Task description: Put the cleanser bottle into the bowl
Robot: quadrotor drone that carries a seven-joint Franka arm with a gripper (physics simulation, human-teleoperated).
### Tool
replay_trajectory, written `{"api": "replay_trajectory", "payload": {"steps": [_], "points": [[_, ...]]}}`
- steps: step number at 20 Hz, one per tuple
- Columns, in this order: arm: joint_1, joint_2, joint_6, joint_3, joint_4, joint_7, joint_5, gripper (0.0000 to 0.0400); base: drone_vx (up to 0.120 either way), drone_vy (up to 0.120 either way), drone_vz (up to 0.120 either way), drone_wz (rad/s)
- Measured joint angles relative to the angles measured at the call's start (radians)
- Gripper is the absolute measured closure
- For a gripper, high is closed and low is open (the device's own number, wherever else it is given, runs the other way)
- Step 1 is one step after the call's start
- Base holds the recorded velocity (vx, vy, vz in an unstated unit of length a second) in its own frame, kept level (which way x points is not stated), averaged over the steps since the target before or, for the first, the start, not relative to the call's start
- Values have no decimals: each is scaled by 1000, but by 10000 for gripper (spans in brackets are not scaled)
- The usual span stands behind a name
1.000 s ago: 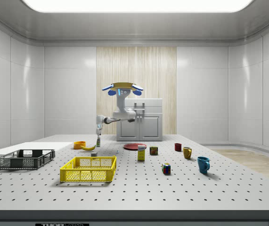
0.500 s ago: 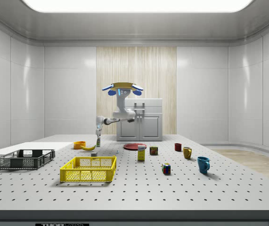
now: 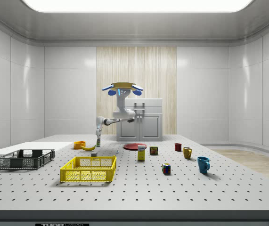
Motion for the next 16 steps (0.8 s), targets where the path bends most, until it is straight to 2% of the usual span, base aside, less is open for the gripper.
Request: {"api": "replay_trajectory", "payload": {"steps": [3,6,10,16], "points": [[-1,-1,2,-2,1,0,-2,134,0,0,0,0],[-1,-1,3,-3,2,0,-2,208,0,0,0,0],[-2,-2,4,-4,2,-1,-3,247,0,0,0,0],[3,-4,-4,13,-4,1,9,249,0,0,0,0]]}}
